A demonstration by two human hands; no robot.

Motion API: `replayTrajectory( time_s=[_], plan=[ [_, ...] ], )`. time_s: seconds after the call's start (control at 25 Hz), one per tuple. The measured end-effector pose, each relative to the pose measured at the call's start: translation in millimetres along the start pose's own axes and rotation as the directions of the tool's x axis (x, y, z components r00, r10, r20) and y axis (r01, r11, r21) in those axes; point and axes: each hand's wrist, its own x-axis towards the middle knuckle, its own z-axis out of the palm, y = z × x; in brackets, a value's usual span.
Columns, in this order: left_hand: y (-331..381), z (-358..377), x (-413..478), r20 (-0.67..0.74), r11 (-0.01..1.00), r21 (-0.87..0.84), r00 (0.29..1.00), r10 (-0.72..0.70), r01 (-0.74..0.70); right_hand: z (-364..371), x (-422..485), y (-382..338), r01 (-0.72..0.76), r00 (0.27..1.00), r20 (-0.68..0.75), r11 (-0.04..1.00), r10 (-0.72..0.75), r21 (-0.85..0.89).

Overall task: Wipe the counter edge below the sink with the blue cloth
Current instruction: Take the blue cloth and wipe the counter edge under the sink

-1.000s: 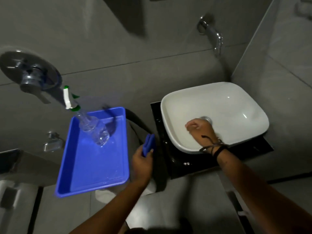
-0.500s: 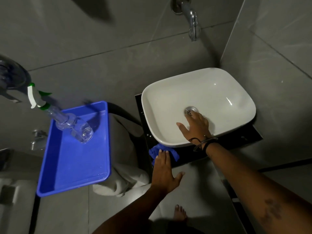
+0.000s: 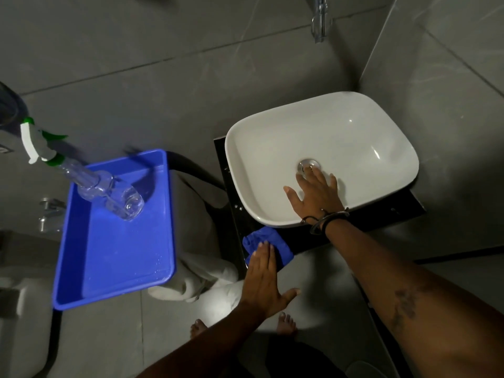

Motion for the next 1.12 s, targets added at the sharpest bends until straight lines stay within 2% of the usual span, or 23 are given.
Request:
replayTrajectory(
  time_s=[0.32,0.64,0.76,0.92,1.12],
  plan=[
    [13,0,11,0.133,0.996,0.039,0.987,-0.085,0.081,1,0,0,-0.011,1.0,0.003,1.0,0.011,-0.002],
    [-29,-29,19,0.13,0.991,-0.025,0.984,-0.126,0.13,1,-2,0,-0.04,0.999,0.005,0.999,0.04,0.014],
    [-58,-66,64,0.189,0.996,-0.071,0.981,-0.044,0.059,0,-2,0,-0.06,0.998,-0.017,0.998,0.06,-0.002],
    [-107,-105,117,0.291,0.995,0.013,0.952,0.095,-0.103,-2,-1,-2,-0.071,0.997,-0.027,0.997,0.071,0.003],
    [-155,-147,197,0.33,0.984,0.101,0.938,0.109,-0.15,0,-1,0,-0.058,0.996,-0.062,0.998,0.059,0.009]
  ],
)
